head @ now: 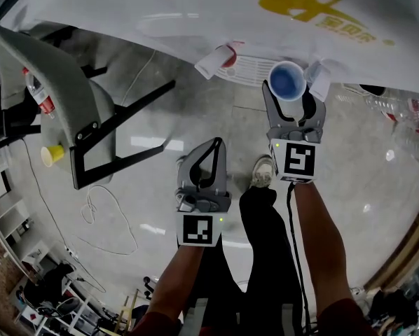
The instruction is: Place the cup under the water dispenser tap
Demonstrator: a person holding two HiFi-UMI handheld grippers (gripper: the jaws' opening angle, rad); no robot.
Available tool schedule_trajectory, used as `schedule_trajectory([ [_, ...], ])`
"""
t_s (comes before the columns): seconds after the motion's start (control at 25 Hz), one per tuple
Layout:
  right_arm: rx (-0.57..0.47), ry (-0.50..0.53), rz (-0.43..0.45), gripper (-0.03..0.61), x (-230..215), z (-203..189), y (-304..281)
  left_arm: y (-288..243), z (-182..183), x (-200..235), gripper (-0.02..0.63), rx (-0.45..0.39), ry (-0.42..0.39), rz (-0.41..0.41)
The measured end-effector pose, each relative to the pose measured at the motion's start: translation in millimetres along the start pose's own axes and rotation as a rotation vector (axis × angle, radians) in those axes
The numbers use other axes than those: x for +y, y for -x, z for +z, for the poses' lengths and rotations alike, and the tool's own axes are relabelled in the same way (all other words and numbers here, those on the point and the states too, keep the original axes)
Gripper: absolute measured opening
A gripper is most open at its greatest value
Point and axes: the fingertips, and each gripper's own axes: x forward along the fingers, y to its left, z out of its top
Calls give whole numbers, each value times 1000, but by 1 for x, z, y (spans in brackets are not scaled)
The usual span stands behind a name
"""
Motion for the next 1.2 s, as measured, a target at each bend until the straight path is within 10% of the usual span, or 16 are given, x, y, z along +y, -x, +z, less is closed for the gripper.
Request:
schedule_trajectory([
  [1.2,150,-90,-81,377,9,-30,52,22,32,2,-2,2,-10,-43],
])
